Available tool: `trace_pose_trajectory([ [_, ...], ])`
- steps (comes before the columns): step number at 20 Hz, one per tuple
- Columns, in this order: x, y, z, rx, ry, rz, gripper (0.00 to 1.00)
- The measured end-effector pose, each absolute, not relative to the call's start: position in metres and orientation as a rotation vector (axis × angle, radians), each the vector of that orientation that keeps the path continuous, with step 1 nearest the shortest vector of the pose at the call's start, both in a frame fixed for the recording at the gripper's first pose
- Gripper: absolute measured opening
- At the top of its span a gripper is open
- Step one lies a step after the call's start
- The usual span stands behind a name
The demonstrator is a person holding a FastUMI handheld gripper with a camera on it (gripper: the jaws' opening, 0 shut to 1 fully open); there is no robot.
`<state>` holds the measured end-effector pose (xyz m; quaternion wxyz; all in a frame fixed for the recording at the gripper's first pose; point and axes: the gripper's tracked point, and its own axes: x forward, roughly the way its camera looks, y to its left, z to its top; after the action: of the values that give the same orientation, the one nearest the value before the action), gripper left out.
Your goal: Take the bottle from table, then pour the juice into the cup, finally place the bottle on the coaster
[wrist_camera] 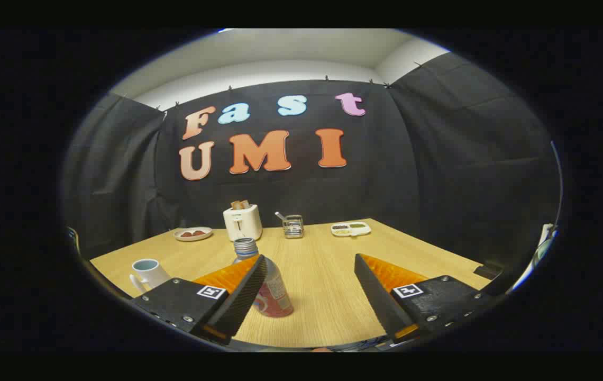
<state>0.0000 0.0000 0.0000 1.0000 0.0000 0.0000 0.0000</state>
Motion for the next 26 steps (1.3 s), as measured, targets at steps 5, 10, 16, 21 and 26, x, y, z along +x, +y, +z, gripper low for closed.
trace_pose_trajectory([
  [5,0.003,0.019,-0.006,-0.037,0.003,0.050,0.99],
  [10,0.005,0.033,-0.011,-0.034,0.015,0.087,0.99],
  [16,0.004,0.036,-0.008,-0.039,0.003,0.096,0.99],
  [21,0.004,0.043,-0.012,-0.043,0.012,0.118,0.99],
  [26,0.006,0.059,-0.019,-0.067,0.027,0.157,0.99],
])
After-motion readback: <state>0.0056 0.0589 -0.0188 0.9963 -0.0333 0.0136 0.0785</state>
